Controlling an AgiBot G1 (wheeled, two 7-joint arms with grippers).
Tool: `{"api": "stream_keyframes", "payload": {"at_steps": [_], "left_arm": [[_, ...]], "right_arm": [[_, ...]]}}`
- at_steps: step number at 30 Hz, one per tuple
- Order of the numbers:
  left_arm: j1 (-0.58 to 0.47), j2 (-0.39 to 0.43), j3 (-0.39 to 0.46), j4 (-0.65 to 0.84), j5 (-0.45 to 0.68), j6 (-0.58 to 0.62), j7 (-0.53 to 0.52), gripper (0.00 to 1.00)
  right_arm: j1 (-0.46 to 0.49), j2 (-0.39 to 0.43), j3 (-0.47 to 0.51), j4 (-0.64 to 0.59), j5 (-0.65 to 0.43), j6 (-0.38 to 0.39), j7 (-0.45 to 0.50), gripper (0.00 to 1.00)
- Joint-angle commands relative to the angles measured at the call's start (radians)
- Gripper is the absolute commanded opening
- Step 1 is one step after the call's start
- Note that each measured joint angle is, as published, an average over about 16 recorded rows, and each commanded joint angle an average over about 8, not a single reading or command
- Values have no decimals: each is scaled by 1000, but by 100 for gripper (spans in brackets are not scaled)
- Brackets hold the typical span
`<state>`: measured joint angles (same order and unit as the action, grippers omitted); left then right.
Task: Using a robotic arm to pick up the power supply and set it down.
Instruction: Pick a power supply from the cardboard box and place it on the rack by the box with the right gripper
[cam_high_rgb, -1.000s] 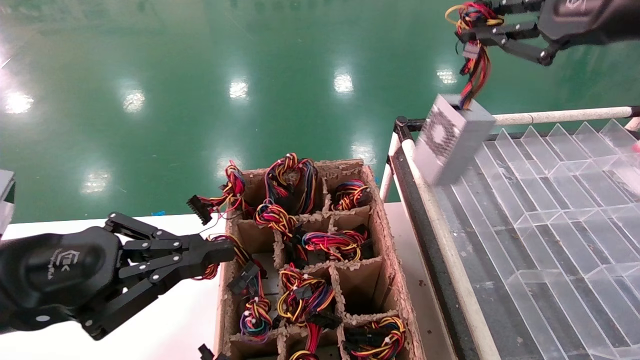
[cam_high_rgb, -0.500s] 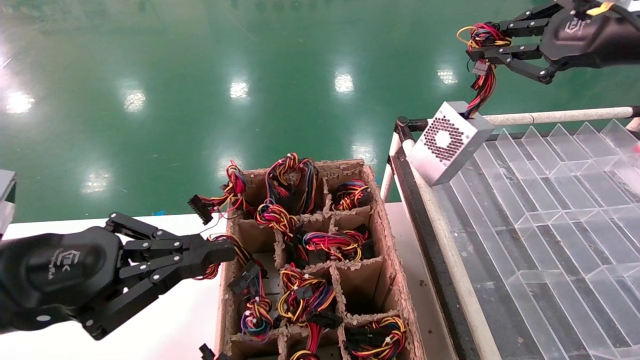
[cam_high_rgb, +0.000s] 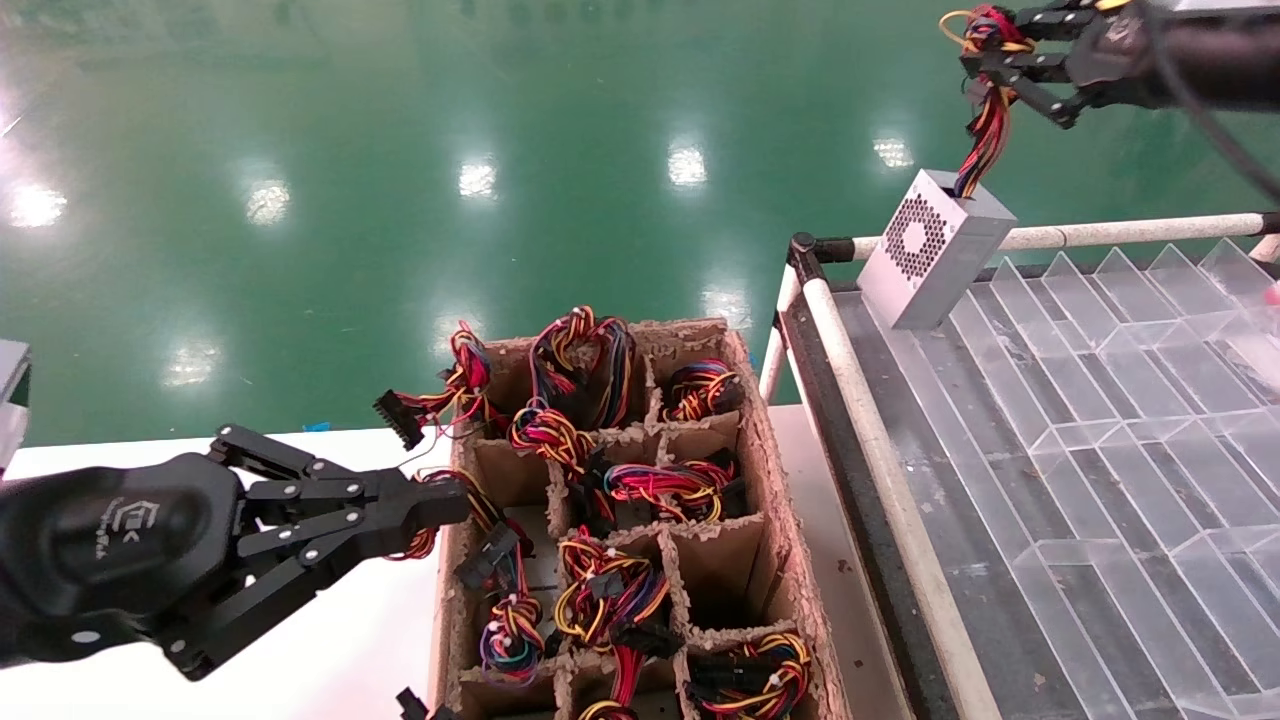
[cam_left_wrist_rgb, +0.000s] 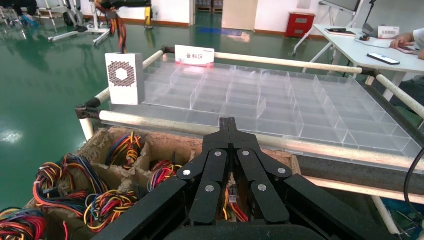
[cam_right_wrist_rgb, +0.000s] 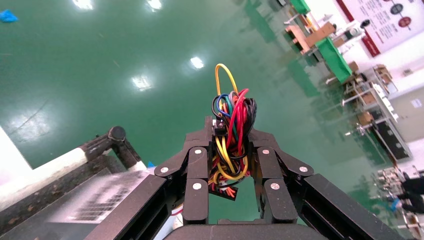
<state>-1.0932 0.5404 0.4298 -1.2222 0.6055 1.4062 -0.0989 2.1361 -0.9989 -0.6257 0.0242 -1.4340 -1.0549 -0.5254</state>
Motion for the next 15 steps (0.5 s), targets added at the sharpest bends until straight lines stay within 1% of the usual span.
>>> {"api": "stream_keyframes", "payload": {"at_steps": [1, 7, 15], "left_arm": [[0, 0, 0, 0, 0, 0, 0, 0], [0, 0, 0, 0, 0, 0, 0, 0], [0, 0, 0, 0, 0, 0, 0, 0]], "right_arm": [[-9, -14, 4, -8, 5, 41, -3, 0], [-26, -52, 14, -12, 20, 90, -8, 0], [-30, -87, 17, -12, 24, 90, -10, 0]]}}
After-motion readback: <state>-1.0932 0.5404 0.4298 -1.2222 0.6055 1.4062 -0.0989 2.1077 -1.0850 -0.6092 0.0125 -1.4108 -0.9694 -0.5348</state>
